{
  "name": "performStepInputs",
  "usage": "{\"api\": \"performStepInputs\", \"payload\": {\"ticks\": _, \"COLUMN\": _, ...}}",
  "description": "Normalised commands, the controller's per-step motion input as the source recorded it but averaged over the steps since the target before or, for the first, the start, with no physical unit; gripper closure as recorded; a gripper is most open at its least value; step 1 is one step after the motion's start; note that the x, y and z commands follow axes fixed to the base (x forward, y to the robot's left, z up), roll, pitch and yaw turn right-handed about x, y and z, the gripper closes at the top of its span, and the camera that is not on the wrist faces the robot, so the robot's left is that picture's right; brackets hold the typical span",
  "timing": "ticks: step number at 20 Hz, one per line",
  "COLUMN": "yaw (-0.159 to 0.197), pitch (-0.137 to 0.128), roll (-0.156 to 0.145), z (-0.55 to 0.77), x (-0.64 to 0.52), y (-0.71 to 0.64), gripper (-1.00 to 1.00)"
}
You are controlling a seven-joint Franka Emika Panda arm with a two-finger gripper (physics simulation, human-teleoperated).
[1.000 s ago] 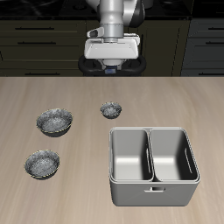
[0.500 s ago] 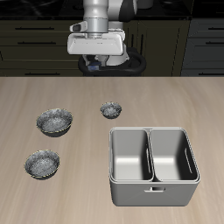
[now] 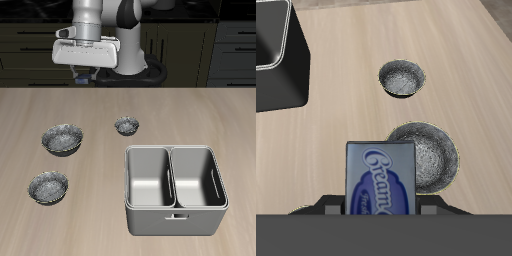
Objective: Place the cream cheese in the largest bowl
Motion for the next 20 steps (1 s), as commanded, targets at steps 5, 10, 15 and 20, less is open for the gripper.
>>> {"api": "performStepInputs", "payload": {"ticks": 5, "yaw": -0.051, "pitch": 0.076, "roll": 0.032, "z": -0.01, "x": 0.28, "y": -0.34, "gripper": 1.0}}
{"api": "performStepInputs", "payload": {"ticks": 10, "yaw": 0.017, "pitch": 0.068, "roll": 0.059, "z": 0.07, "x": 0.22, "y": -0.16, "gripper": 1.0}}
{"api": "performStepInputs", "payload": {"ticks": 15, "yaw": 0.01, "pitch": -0.003, "roll": -0.016, "z": 0.12, "x": 0.19, "y": -0.2, "gripper": 1.0}}
{"api": "performStepInputs", "payload": {"ticks": 20, "yaw": -0.001, "pitch": 0.007, "roll": -0.03, "z": -0.07, "x": 0.18, "y": -0.15, "gripper": 1.0}}
